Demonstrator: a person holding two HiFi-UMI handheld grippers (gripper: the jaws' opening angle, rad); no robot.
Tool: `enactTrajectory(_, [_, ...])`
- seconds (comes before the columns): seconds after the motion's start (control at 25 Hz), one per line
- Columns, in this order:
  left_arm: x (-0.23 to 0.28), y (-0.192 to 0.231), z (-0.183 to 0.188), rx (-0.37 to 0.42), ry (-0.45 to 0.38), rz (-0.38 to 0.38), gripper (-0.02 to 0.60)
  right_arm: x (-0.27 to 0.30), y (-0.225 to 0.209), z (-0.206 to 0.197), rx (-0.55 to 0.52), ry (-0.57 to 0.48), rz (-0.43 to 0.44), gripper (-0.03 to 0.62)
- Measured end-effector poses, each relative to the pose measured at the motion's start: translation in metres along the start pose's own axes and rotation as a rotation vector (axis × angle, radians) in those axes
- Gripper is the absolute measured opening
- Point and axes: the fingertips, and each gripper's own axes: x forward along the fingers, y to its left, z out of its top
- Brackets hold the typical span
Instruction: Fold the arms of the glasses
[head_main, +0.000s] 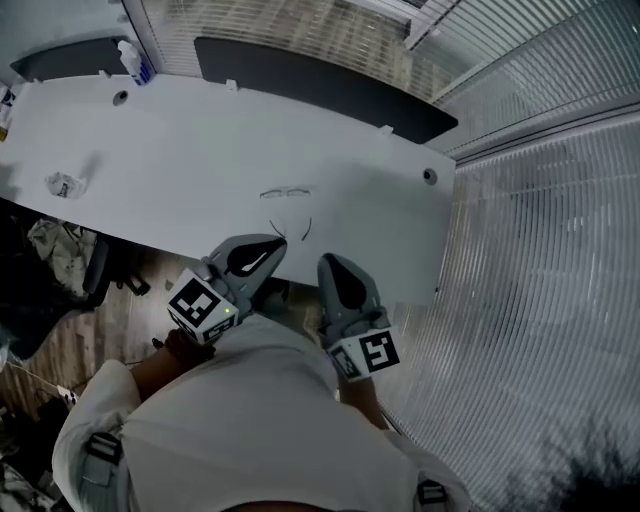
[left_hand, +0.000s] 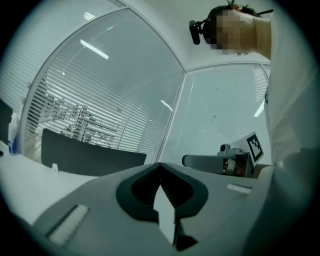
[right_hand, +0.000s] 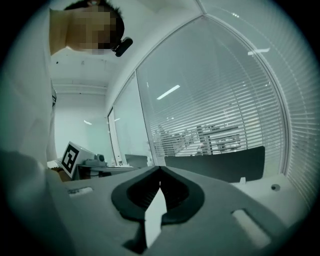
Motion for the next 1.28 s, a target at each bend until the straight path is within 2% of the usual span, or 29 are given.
enactTrajectory(0.28, [0.002, 0.012, -0.023, -0.010, 0.045, 0.034, 0.003, -0.004, -0.012, -0.026, 0.035, 0.038, -0.018, 0.002])
enactTrajectory(0.48, [0.013, 0.036, -0.033, 0.052, 0.091, 0.056, 0.003, 0.009, -0.034, -0.051, 0.023, 0.081, -0.035, 0.002])
enactTrajectory(0.64, [0.025, 0.061, -0.053, 0.035, 0.154, 0.050, 0.008, 0.030, -0.055, -0.078, 0.066, 0.114, -0.042, 0.002])
enactTrajectory(0.68, [0.028, 0.067, -0.057, 0.034, 0.171, 0.049, 0.030, 0.035, -0.060, -0.085, 0.073, 0.132, -0.049, 0.003])
enactTrajectory(0.8, [0.036, 0.083, -0.076, 0.068, 0.224, 0.059, 0.039, 0.047, -0.073, -0.108, 0.075, 0.191, -0.064, 0.035])
enactTrajectory(1.0, [0.050, 0.122, -0.118, 0.129, 0.325, 0.083, 0.048, 0.069, -0.095, -0.153, 0.048, 0.278, -0.089, 0.043])
enactTrajectory(1.08, [0.054, 0.134, -0.134, 0.121, 0.363, 0.082, 0.072, 0.076, -0.100, -0.172, 0.070, 0.312, -0.094, 0.051])
enactTrajectory(1.28, [0.063, 0.159, -0.166, 0.113, 0.430, 0.081, 0.081, 0.089, -0.111, -0.210, 0.103, 0.381, -0.112, 0.064])
